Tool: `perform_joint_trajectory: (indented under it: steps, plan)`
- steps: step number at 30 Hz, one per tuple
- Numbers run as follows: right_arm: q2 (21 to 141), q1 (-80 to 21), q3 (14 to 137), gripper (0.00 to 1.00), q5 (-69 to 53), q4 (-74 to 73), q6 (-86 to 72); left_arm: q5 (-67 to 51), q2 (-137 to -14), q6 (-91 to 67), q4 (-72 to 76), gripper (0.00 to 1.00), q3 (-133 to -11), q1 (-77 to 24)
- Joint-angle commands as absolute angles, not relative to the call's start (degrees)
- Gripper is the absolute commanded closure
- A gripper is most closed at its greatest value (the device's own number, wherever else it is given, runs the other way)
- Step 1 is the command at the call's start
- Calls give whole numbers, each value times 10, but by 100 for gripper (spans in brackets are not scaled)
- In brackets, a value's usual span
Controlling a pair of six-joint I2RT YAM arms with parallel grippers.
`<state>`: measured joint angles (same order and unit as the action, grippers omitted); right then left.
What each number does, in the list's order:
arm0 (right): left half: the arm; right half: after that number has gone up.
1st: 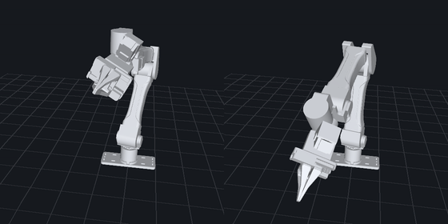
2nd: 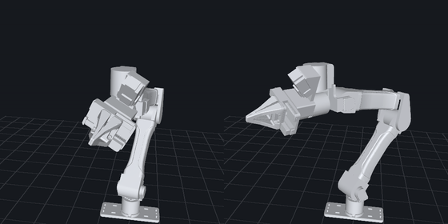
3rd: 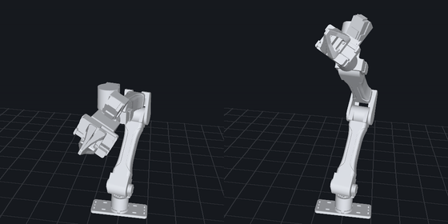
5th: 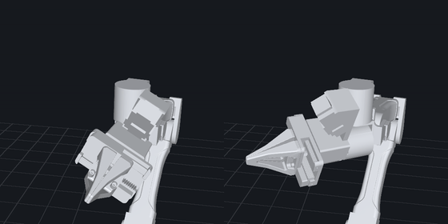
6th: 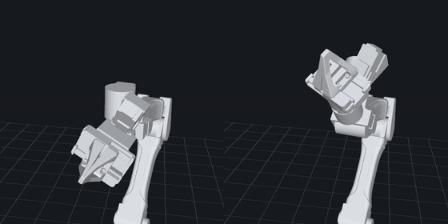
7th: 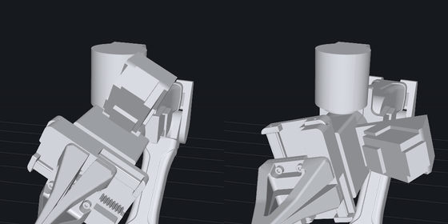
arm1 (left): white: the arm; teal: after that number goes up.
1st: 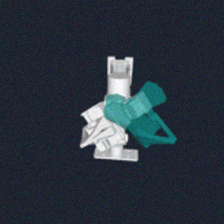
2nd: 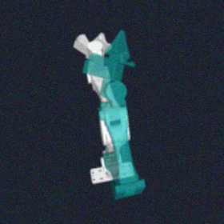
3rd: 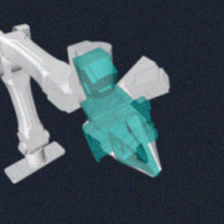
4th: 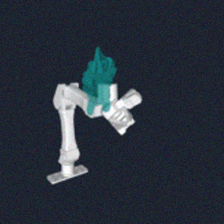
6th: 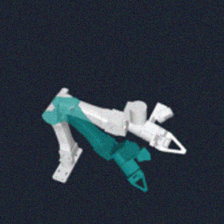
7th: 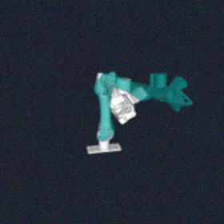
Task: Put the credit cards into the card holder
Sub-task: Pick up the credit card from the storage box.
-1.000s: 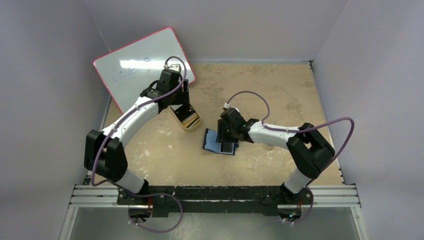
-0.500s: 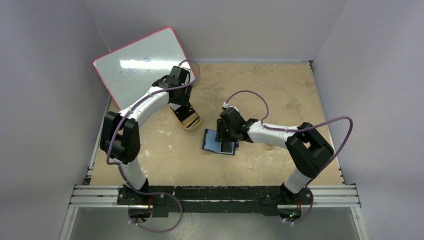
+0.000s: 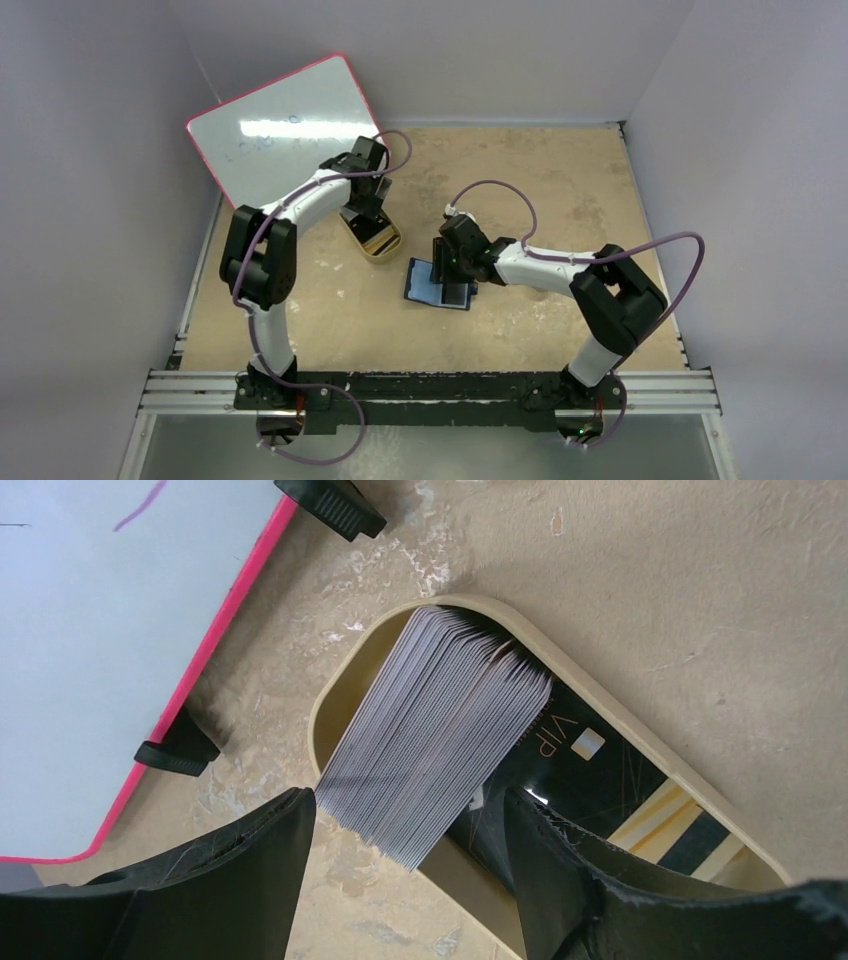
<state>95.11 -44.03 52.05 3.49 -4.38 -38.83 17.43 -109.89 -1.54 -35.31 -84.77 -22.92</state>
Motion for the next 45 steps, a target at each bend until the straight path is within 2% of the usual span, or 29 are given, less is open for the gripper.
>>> perform_joint_trajectory:
  steps: [1, 8, 19, 30, 38, 45]
  plan:
    - [951, -443, 520, 49, 43, -47, -380, 196, -1115, 5, -343, 32, -878, -232]
    - [943, -443, 520, 50, 44, -51, -378, 236, -1122, 19, -324, 33, -871, -232]
    - [946, -443, 516, 50, 42, -47, -378, 287, -1117, 34, -326, 43, -874, -254]
    - [944, -443, 507, 51, 40, -43, -378, 281, -1122, 36, -340, 63, -887, -260]
    - [944, -443, 506, 51, 39, -42, -378, 269, -1123, 37, -353, 69, -896, -266]
    - [940, -443, 506, 52, 39, -45, -378, 261, -1129, 32, -383, 86, -912, -275]
